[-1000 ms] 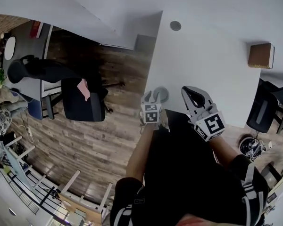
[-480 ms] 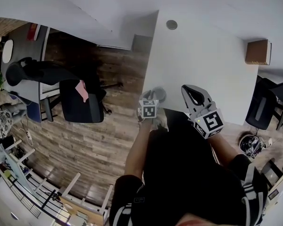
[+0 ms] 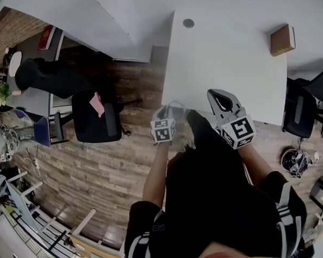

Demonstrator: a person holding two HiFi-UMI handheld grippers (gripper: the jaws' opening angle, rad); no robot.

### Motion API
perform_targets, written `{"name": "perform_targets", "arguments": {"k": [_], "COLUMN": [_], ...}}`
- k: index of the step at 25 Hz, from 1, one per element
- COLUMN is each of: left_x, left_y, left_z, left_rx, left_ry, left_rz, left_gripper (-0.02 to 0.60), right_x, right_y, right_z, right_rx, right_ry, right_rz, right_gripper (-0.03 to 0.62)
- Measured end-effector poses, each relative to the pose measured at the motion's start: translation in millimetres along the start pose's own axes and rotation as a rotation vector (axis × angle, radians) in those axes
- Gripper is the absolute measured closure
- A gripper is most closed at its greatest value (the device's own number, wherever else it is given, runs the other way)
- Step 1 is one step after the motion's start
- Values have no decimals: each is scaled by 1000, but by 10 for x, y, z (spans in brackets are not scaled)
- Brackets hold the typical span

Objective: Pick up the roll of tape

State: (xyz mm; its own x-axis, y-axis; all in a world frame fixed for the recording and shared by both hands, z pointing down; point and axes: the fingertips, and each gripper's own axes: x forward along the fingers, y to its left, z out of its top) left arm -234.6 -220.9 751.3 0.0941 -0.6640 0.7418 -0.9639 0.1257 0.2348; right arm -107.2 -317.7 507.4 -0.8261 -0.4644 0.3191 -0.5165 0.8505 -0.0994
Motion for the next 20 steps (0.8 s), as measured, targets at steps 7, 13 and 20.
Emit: {"name": "perform_targets", "arguments": {"k": [7,13,20], "left_x": [-1099,-2196,-3323], "left_y": [-108,-467,-1195], "left_z": [-322,-27,248], "left_rx": [-19,27,111], "left_ry": [-162,-425,-650], "left_rz": [20,48,74], "left_gripper": [514,514,514], "right_x": [-903,-1475,-1907], "right_y": [658,1001,994], "right_z": [-208,-180,-38], "right_rx": [97,82,47], "right_ry": [-50,-112,-177], "right_rz": [-52,-67,-59], "right_gripper": [580,580,580]}}
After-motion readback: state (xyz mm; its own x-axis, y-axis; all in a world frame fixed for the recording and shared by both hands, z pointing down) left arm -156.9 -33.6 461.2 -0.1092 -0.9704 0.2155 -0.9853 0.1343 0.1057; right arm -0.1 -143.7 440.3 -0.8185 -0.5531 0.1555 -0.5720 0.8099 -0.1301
